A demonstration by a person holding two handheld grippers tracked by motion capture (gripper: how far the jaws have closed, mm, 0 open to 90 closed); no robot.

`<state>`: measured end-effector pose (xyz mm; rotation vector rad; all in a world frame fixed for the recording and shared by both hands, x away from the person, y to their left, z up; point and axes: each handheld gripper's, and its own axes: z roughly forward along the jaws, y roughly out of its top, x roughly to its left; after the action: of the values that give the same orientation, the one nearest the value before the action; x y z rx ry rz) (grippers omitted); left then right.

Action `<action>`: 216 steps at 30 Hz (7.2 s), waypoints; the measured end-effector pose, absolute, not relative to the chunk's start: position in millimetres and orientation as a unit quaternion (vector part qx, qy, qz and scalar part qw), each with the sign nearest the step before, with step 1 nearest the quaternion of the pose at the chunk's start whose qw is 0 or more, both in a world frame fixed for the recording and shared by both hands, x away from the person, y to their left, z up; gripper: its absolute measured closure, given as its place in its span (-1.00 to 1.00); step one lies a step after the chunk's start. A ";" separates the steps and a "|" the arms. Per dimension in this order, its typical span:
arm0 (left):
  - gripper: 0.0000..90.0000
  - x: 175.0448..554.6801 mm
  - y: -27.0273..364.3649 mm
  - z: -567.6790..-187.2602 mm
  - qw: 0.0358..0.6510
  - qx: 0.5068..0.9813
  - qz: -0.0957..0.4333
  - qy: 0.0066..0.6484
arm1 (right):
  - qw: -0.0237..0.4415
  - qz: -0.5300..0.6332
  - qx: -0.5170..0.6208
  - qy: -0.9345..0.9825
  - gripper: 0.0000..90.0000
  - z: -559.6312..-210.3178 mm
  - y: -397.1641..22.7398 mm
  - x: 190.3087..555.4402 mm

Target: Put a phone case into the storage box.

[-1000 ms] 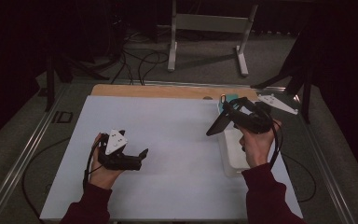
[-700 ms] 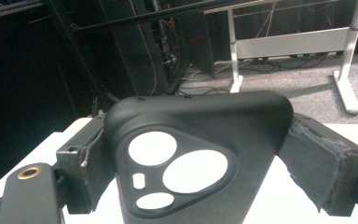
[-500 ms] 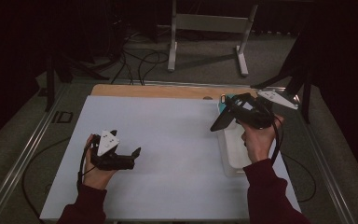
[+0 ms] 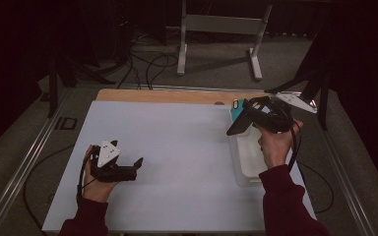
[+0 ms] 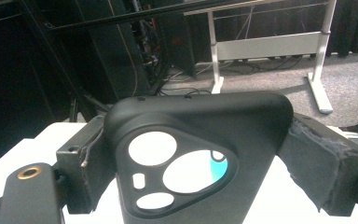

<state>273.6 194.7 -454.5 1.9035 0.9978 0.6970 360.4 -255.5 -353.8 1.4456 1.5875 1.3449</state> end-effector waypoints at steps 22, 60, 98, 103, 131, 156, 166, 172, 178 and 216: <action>-1.00 266.0 205.7 -465.7 0.435 0.750 0.283 0.410 | 0.327 0.484 0.560 0.588 -0.66 -359.4 -262.4 371.5; -1.00 259.8 219.2 -476.2 0.448 0.735 0.286 0.421 | 0.365 0.419 0.571 0.605 -0.66 -378.3 -256.6 396.1; -1.00 258.1 220.1 -474.6 0.453 0.732 0.286 0.422 | 0.363 0.331 0.611 0.621 -0.67 -418.6 -238.7 425.7; -1.00 257.9 220.4 -474.3 0.453 0.731 0.286 0.422 | 0.359 0.325 0.612 0.625 -0.68 -421.8 -236.5 427.6; -1.00 257.5 220.9 -474.5 0.454 0.731 0.285 0.422 | 0.340 0.331 0.608 0.637 -0.83 -426.2 -235.6 446.9; -0.99 257.3 220.4 -474.5 0.453 0.731 0.284 0.423 | 0.327 0.384 0.566 0.652 -0.83 -409.5 -239.3 425.6; -0.99 257.3 221.1 -474.2 0.454 0.731 0.283 0.424 | 0.318 0.414 0.525 0.673 -0.82 -409.7 -246.2 392.1; -0.99 257.1 220.6 -474.3 0.454 0.732 0.280 0.424 | 0.319 0.418 0.499 0.689 -0.82 -413.9 -253.4 366.0; -1.00 257.0 221.3 -474.2 0.456 0.733 0.277 0.423 | 0.312 0.437 0.488 0.688 -0.82 -419.6 -261.7 343.1; -1.00 250.8 226.9 -471.7 0.476 0.731 0.258 0.415 | 0.316 0.498 0.421 0.689 -0.82 -457.5 -276.3 250.4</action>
<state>250.8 226.9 -471.7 1.7865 1.0146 0.6310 250.4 -276.3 -457.5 1.1080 1.8156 1.3120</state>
